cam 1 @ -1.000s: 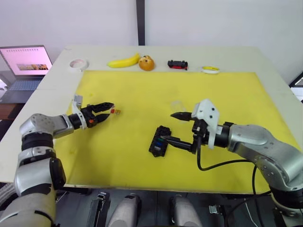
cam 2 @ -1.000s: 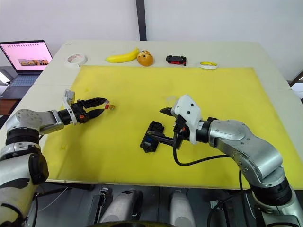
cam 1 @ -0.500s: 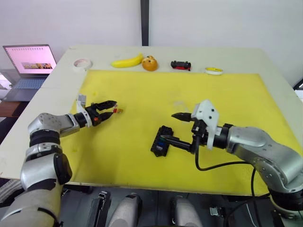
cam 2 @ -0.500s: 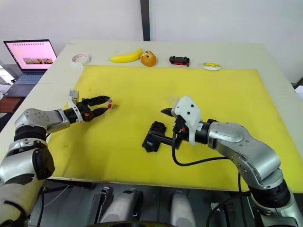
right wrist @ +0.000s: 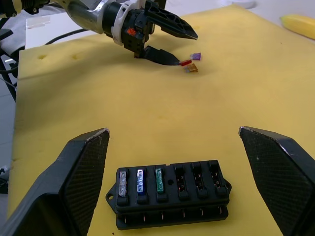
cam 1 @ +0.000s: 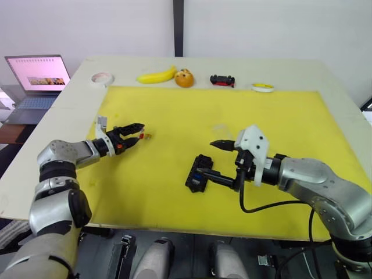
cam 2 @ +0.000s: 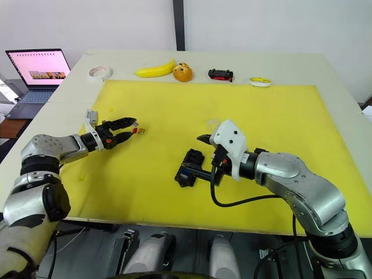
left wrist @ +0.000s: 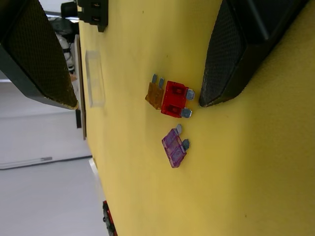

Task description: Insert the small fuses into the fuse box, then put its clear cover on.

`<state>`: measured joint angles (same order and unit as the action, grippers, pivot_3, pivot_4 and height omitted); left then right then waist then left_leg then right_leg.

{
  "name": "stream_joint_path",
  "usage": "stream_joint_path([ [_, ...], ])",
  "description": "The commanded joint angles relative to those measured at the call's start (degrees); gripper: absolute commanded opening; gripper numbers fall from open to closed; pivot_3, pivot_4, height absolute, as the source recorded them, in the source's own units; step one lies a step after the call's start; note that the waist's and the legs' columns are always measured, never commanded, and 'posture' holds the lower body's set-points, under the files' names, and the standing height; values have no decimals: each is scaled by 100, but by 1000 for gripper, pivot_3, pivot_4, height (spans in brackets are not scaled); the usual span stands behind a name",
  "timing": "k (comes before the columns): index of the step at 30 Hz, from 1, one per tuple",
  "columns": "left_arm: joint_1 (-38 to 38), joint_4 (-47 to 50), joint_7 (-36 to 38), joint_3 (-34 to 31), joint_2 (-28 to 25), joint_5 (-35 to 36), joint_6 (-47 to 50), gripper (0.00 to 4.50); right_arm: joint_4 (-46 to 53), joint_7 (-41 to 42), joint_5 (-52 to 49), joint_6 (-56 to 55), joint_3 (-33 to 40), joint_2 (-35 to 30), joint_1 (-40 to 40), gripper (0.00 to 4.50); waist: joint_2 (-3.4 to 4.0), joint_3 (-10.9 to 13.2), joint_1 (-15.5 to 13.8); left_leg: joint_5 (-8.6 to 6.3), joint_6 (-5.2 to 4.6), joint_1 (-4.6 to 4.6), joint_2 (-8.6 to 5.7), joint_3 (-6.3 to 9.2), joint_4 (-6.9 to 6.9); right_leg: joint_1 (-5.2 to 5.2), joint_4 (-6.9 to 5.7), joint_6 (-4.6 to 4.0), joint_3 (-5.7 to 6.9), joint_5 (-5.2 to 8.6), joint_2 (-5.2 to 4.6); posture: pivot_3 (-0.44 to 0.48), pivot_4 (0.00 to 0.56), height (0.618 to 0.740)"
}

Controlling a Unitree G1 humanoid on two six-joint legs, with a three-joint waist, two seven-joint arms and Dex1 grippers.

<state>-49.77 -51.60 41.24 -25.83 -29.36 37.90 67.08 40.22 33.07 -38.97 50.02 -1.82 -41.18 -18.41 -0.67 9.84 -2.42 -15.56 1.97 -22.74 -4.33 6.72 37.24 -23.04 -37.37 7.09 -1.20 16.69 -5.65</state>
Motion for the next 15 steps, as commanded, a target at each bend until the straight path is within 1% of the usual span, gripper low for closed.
stream_joint_path([
  [1, 125, -37, -39, 164, 226, -94, 117, 4151, 226, -34, -6, -80, 123, 4, -20, 4500, 0, 0, 0, 0, 0, 0, 0, 0, 0, 1, 0, 0, 0, 0, 0, 0, 150, 740],
  [12, 195, 69, -23, 185, 285, -164, 177, 4151, 241, -47, -39, -56, 165, -23, 10, 4500, 0, -1, -2, 0, 0, 1, -1, 1, 2, 4, 0, 0, 1, 0, 0, 0, 150, 740],
  [15, 245, 137, -16, 187, 317, -156, 191, 3334, 247, -47, -46, -52, 171, -28, 19, 4500, 0, -1, 2, 0, 0, 2, -1, 1, 2, 5, 0, 0, 1, 0, 0, 0, 150, 740],
])
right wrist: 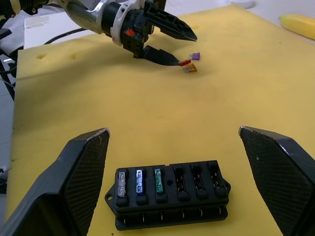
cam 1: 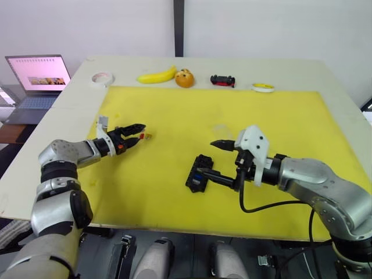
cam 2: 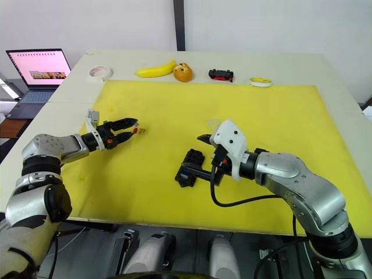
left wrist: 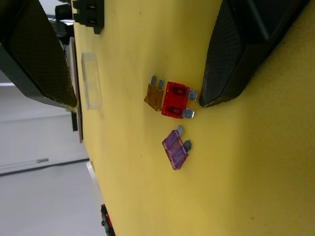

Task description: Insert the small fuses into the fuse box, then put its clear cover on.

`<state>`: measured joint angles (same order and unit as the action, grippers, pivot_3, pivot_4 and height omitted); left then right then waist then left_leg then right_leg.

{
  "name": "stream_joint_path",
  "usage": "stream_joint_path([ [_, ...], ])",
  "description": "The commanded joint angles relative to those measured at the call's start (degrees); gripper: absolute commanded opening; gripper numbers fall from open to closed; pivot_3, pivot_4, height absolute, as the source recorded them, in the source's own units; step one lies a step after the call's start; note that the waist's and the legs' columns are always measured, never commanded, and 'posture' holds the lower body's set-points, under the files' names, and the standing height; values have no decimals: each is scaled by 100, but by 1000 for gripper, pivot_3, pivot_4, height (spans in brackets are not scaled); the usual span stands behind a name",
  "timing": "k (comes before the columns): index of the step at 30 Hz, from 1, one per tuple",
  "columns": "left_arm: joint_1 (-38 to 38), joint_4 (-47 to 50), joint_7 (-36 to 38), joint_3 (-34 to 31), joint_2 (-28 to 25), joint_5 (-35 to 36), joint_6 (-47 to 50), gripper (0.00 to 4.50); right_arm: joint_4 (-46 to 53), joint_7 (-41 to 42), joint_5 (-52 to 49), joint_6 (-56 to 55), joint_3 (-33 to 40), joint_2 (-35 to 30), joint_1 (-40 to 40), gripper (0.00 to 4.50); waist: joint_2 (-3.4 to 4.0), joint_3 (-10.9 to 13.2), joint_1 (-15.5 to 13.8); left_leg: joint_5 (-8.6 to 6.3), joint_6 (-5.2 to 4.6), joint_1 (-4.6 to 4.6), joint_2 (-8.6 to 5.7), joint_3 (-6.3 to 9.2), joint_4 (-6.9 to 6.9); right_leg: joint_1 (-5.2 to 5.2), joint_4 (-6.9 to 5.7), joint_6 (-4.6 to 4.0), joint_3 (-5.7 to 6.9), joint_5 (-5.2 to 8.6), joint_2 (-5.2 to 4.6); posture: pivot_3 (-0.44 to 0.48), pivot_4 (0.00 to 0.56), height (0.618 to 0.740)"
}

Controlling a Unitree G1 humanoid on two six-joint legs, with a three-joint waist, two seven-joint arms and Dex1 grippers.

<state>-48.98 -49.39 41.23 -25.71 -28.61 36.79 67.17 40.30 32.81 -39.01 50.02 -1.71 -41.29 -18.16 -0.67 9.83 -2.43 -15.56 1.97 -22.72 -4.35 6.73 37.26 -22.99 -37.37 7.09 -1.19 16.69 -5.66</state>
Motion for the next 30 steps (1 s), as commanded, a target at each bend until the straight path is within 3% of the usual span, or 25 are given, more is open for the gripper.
stream_joint_path([
  [1, 177, -69, -18, 172, 251, -44, 184, 2805, 240, -21, -45, -51, 162, -19, -7, 4500, 0, 0, 7, 0, 0, 0, 0, 0, 1, -1, 0, 0, -1, 0, 0, 0, 150, 740],
  [2, 189, -56, -23, 195, 254, -64, 180, 2314, 239, -18, -50, -48, 164, -22, -7, 4500, 0, 0, 8, 0, 0, -1, 0, -1, 1, -1, 0, 0, -1, 0, 0, 0, 150, 740],
  [16, 256, -167, -65, 121, 235, -154, 46, 2314, 217, 4, -82, -7, 178, -62, -37, 4500, 0, 0, 11, -1, -2, -2, 0, -3, 1, -3, 1, 0, -2, 0, -1, 0, 150, 740],
  [19, 272, -215, -79, 93, 229, -174, -15, 1582, 213, 10, -82, 0, 183, -69, -48, 4500, 0, 0, 15, -1, -2, -2, 0, -3, 0, -4, 1, 0, -2, 0, 0, 0, 150, 740],
  [22, 294, -259, -58, 89, 206, -199, -88, 112, 201, 22, -80, 0, 188, -79, -57, 4500, 2, -1, 19, -1, -2, -1, 0, -4, 0, -4, 0, 0, -3, 0, 0, 0, 150, 740],
  [30, 330, -434, 0, 39, 60, -217, -246, 49, 184, 43, -74, -12, 195, -87, -51, 4500, 19, -12, 54, -4, -7, 24, 4, -12, -7, 10, -5, 0, -7, 0, 1, 0, 150, 740],
])
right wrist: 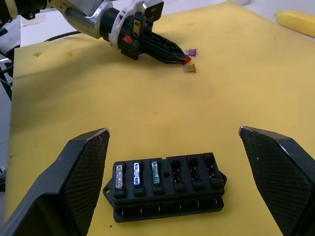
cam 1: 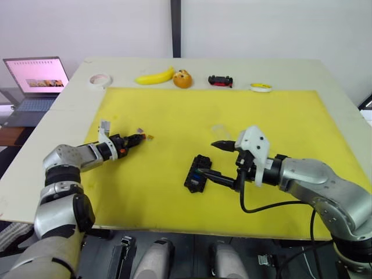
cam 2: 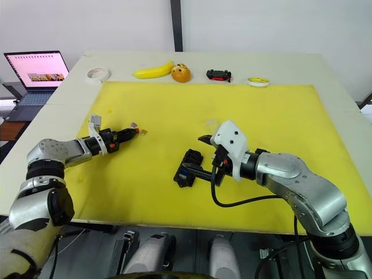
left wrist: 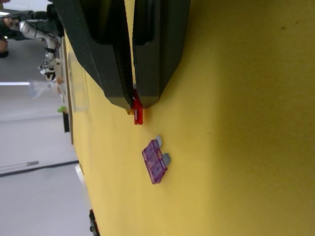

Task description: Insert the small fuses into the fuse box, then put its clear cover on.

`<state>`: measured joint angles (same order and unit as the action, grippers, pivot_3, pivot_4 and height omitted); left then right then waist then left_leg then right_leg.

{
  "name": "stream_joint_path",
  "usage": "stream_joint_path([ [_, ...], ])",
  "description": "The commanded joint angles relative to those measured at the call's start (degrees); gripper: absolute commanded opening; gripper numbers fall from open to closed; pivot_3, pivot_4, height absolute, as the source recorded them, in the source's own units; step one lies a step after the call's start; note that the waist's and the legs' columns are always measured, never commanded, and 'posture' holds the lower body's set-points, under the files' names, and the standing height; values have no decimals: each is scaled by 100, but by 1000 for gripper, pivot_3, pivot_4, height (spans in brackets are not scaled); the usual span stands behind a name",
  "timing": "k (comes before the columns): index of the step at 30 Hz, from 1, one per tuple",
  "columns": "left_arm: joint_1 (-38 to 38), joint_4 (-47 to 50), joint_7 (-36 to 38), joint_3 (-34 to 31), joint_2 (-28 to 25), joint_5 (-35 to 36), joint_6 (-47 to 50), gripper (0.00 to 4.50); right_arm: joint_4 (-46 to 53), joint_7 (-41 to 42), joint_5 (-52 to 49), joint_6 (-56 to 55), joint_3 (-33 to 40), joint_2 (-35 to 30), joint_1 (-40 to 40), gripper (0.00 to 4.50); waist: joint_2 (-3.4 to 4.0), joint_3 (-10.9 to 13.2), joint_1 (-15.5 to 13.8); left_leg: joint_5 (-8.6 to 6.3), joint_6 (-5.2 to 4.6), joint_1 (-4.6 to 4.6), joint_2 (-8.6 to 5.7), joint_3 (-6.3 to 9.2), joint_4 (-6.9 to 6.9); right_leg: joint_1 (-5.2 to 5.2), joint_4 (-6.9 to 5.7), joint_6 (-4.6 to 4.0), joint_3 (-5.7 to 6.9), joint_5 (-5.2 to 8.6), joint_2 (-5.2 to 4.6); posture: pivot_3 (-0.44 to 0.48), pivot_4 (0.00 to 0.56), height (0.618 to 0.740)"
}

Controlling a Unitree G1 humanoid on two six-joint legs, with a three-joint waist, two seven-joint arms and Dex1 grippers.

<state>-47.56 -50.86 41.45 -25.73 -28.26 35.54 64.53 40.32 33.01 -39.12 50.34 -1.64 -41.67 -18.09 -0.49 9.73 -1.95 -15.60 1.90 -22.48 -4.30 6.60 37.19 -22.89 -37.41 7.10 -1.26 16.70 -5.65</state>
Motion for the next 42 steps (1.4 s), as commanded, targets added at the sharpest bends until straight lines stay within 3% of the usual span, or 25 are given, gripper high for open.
stream_joint_path([
  [1, 190, -294, -10, 32, -1, -86, 20, 49, 181, 27, -62, -45, 191, -49, -55, 4500, 3, -3, 16, -1, -2, 0, 0, 0, 0, 0, 0, 0, 0, 0, 0, 0, 150, 740],
  [8, 406, 332, 270, -196, -351, 283, 443, 49, 180, 44, -132, -34, 259, -33, -33, 4500, 5, -4, 184, -2, -3, 2, 5, 2, -2, -3, -8, 0, -1, 0, 4, 0, 150, 740],
  [12, 770, 1748, 278, -646, -551, 1071, 1464, 49, 114, -19, -390, 37, 408, 95, -47, 4500, -7, 3, 311, -2, -3, -4, 12, -3, -7, -17, -11, 0, -10, 0, 7, 0, 150, 740],
  [17, 708, 3195, -350, -1428, -165, 1928, 2593, 49, -77, -189, -681, 131, 504, 358, -240, 4500, -22, 9, 267, -2, -3, -13, 14, -5, -2, -27, -16, -1, -15, 0, 6, 0, 150, 740],
  [20, 657, 3624, -695, -1621, 141, 2463, 2795, 49, -176, -332, -851, 205, 527, 559, -386, 4500, -24, 8, 254, -1, -2, -13, 11, -5, 1, -25, -16, -1, -14, 0, 4, 0, 150, 740],
  [28, 567, 4525, -1809, -1568, 1031, 3974, 2797, 49, -350, -1096, -1828, 585, 932, 1186, -686, 4500, -26, 9, 260, 6, 10, -15, 12, -5, 0, -28, -16, -1, -15, -1, 4, 0, 150, 740],
  [34, 738, 4935, -2575, -1161, 1540, 4986, 2367, 49, -437, -2238, -2956, 711, 1250, 1707, -739, 4500, -26, 8, 258, 6, 11, -16, 12, -7, 0, -29, -16, -2, -16, -1, 4, 0, 150, 740],
  [39, 966, 5176, -3205, -604, 1776, 5753, 1653, 49, -570, -3181, -3831, 550, 1340, 1948, -790, 4500, -26, 8, 262, 6, 11, -16, 11, -8, 1, -30, -16, -2, -18, -1, 3, 0, 150, 740],
  [42, 1082, 5232, -3266, -256, 1630, 5968, 1403, 49, -609, -3461, -4142, 465, 1277, 1877, -834, 4500, -25, 8, 269, 7, 12, -16, 11, -11, 1, -30, -16, -2, -19, -1, 5, 0, 150, 740],
])
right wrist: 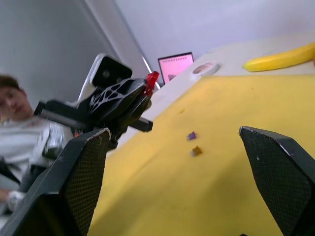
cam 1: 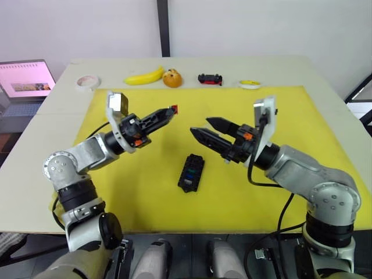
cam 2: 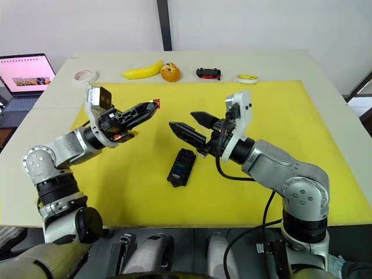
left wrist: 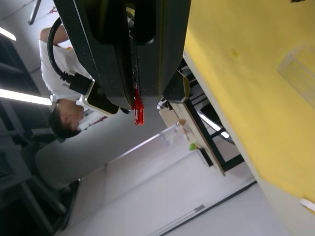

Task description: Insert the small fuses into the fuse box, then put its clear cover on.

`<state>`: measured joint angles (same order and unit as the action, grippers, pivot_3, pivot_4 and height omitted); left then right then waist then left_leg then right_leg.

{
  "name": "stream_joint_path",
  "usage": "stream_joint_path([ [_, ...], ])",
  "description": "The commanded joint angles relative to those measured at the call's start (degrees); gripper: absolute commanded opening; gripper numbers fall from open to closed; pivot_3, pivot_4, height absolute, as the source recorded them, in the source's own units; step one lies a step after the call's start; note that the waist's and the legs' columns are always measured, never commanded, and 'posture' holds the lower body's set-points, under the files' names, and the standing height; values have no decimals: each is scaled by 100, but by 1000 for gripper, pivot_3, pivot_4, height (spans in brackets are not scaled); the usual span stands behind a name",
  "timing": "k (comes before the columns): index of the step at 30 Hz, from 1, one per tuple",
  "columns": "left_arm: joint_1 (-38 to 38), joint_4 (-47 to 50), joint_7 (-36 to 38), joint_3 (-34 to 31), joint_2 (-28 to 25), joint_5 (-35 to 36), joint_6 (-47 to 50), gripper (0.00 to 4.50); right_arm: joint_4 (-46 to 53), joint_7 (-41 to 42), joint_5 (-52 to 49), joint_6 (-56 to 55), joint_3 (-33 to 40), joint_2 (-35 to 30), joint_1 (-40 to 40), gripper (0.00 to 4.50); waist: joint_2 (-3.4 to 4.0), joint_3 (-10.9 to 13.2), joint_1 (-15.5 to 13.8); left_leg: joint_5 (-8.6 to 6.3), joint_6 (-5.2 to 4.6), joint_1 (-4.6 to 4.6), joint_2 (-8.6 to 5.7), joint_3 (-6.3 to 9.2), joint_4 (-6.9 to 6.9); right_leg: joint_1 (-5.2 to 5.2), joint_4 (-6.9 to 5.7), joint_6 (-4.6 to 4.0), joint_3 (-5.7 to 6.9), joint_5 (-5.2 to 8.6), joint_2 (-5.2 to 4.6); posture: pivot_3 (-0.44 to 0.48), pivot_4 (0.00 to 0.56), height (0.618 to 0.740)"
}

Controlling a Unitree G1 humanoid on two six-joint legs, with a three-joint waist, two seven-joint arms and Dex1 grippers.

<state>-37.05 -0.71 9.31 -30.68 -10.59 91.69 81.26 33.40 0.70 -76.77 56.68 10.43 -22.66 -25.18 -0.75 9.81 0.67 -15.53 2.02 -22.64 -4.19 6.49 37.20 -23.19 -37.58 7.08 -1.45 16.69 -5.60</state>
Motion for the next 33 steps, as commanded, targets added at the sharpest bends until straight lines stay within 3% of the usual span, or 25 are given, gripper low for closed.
stream_joint_path([
  [1, 36, 185, -6, 340, -231, 406, -305, 49, 75, -301, -480, -195, 49, -47, -128, 4500, 0, 0, 17, 0, 0, 0, 0, -1, 0, 0, 0, 0, -1, 0, 1, 0, 150, 740],
  [10, -257, -140, 582, 973, -828, 340, -648, 49, -96, -776, -1202, -566, -127, -82, -197, 4500, 1, 0, 15, 0, -1, 0, 2, -6, -1, -1, -1, 0, -2, 0, 6, 0, 150, 740],
  [22, -130, 11, 413, 1346, -793, 681, -1150, 49, -179, -1242, -1439, -1117, -459, 112, -206, 4500, 1, 0, 23, 0, -1, 1, 4, -5, -1, -2, -1, -1, -4, 0, 7, 0, 150, 740],
  [25, -59, 79, 311, 1425, -776, 782, -1293, 0, -199, -1341, -1417, -1197, -523, 131, -194, 3691, 1, 0, 23, 0, -1, 1, 4, -5, -1, -2, -1, -1, -4, 0, 7, 0, 150, 740],
  [33, 28, 194, 158, 1611, -816, 1009, -1552, 0, -224, -1395, -1349, -1307, -663, 160, -203, 3691, 1, 0, 24, 0, -1, 0, 4, -5, -1, -2, -1, -1, -4, 1, 7, 0, 150, 740],
])
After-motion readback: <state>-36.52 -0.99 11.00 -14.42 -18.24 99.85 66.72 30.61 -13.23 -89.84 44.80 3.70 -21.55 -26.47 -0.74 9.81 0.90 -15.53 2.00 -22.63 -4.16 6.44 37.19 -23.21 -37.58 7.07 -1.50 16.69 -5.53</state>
